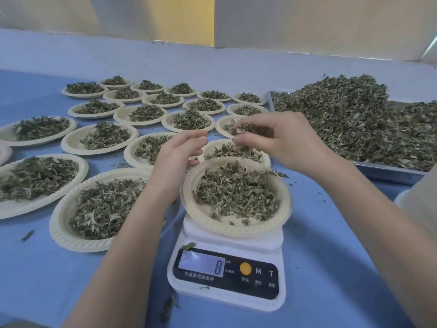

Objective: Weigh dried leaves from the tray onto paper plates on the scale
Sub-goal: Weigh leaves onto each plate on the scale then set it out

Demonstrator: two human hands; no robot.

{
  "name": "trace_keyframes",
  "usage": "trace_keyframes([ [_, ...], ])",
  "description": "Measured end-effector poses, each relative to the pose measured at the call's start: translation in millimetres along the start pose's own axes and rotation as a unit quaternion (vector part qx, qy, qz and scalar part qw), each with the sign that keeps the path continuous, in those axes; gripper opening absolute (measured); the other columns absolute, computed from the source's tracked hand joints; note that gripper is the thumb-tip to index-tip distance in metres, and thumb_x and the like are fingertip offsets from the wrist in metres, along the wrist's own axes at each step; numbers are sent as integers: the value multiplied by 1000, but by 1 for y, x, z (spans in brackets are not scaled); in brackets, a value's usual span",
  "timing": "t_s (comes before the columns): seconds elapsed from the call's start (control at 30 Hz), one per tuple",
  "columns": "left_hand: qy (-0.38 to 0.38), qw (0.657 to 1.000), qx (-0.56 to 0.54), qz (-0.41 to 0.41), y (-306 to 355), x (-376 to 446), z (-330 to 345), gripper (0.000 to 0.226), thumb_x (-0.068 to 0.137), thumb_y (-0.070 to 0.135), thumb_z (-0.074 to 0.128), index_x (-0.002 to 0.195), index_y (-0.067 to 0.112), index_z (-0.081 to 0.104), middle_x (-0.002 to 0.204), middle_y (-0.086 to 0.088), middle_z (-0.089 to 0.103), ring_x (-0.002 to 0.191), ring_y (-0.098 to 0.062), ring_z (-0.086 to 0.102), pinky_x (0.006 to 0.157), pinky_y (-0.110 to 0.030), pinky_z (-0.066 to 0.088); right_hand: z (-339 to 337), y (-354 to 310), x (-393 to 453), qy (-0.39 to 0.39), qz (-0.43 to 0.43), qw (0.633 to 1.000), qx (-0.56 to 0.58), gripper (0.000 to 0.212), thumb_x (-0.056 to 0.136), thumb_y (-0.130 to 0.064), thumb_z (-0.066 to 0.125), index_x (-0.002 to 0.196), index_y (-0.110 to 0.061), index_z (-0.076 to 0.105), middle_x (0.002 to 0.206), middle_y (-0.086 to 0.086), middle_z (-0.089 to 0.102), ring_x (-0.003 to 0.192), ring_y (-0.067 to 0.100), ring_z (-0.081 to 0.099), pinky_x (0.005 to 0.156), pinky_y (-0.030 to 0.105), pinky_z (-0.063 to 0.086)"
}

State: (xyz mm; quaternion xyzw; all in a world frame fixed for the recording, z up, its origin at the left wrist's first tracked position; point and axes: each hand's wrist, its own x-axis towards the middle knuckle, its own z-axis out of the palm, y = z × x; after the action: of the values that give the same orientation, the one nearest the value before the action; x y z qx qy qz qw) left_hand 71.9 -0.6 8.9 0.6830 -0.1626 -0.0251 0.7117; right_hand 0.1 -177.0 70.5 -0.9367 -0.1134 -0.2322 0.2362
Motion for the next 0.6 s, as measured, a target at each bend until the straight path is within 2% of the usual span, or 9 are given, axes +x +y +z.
trace_keyframes([
  [0.1,0,1000,3,3,0,-1,0,19,89,23,57,104,25,70,112,-1,68,106,-20,60,86,-32,48,-1,5,1,-3,30,999,45,32,83,-32,70,111,-15,71,49,-35,52,54,-19,49,59,3,34],
  [0.4,-2,1000,6,1,-1,-2,0,18,89,24,58,103,26,70,111,-1,68,107,-21,61,88,-33,48,-1,12,3,-14,43,998,52,29,82,-34,70,108,-19,71,52,-39,52,54,-18,50,59,2,36],
  [0.5,-4,1000,4,-1,-1,-1,0,18,89,24,58,103,26,70,110,0,69,105,-19,61,83,-29,48,-7,27,6,15,55,998,-2,28,83,-38,68,107,-23,71,54,-28,56,53,-14,51,59,0,37],
  [0.57,-3,1000,3,-2,-1,0,0,18,89,24,59,103,26,70,110,0,69,105,-19,61,84,-29,48,-12,46,8,38,79,994,-58,26,86,-37,66,106,-21,71,66,-20,60,54,-11,48,58,-1,35],
  [0.6,-4,1000,3,-2,-2,0,1,18,89,24,59,102,26,70,110,0,69,106,-20,61,85,-31,48,-14,57,8,43,96,991,-84,25,87,-35,65,106,-19,71,72,-10,65,56,-9,46,57,1,34],
])
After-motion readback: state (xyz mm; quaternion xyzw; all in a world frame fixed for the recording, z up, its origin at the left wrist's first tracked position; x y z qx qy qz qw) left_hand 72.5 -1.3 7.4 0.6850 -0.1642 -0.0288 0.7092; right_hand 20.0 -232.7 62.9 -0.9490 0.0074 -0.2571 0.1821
